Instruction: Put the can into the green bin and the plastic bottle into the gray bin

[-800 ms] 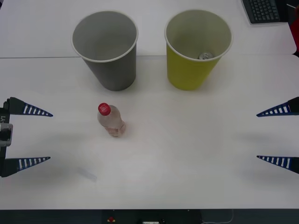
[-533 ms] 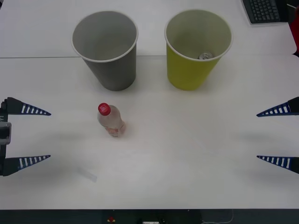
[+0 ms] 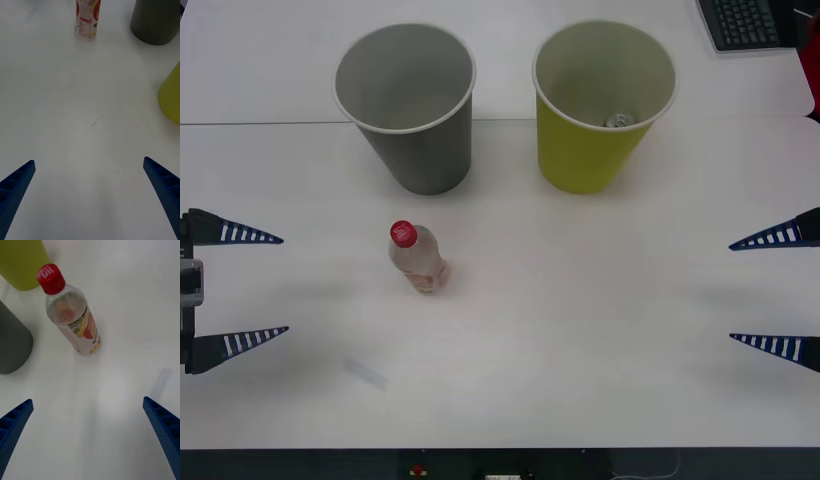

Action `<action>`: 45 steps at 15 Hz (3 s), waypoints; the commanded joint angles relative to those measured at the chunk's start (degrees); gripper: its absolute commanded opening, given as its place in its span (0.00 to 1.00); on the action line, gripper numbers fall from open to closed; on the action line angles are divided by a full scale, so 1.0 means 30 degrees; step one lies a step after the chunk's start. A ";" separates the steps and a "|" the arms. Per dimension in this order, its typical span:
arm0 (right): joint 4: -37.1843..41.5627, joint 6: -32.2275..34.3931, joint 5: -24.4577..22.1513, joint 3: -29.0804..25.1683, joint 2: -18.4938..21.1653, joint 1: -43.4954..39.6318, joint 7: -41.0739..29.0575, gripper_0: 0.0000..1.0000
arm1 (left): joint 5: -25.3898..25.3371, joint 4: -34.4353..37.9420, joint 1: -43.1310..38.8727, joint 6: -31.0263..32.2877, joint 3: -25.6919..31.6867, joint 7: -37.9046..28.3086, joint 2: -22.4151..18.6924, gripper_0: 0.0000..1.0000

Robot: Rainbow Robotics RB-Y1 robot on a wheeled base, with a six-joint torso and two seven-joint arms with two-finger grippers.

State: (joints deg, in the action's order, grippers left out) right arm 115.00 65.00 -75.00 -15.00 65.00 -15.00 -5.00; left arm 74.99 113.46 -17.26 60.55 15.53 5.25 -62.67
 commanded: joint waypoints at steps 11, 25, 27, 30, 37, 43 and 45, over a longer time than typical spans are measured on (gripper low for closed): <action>-0.0001 0.0000 0.0000 0.0000 0.0000 0.0001 0.0000 1.00 | -0.5601 -0.2516 -0.0018 -0.4188 -0.4092 -0.0257 0.0059 1.00; -0.0001 0.0000 0.0000 0.0000 0.0000 0.0001 0.0000 1.00 | -0.8912 -0.9665 0.3819 -0.1610 -0.6904 0.5280 0.4659 1.00; -0.0001 0.0000 0.0000 0.0000 0.0000 0.0001 0.0000 1.00 | -0.9234 -1.1042 0.4523 -0.0731 -0.7080 0.5779 0.5626 1.00; -0.0001 0.0000 0.0000 0.0000 0.0000 0.0001 0.0000 1.00 | -0.9351 -1.2301 0.5255 -0.0233 -0.7314 0.6101 0.6856 1.00; -0.0001 0.0000 0.0000 0.0000 0.0000 0.0001 0.0000 1.00 | -0.9674 -1.2331 0.5870 -0.1874 -0.8369 0.6657 0.8292 1.00; -0.0001 0.0000 0.0000 0.0000 0.0000 0.0001 0.0000 1.00 | -1.0084 -1.2360 0.6720 -0.3749 -0.9658 0.7009 0.8966 1.00; -0.0001 0.0000 0.0000 0.0000 0.0000 0.0001 0.0000 1.00 | -1.0142 -1.2360 0.7042 -0.4394 -1.0097 0.7097 0.9288 1.00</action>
State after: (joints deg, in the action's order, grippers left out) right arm 115.00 65.00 -75.00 -15.00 65.00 -15.00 -5.00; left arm 44.57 76.37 3.59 47.96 -14.35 26.46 -35.13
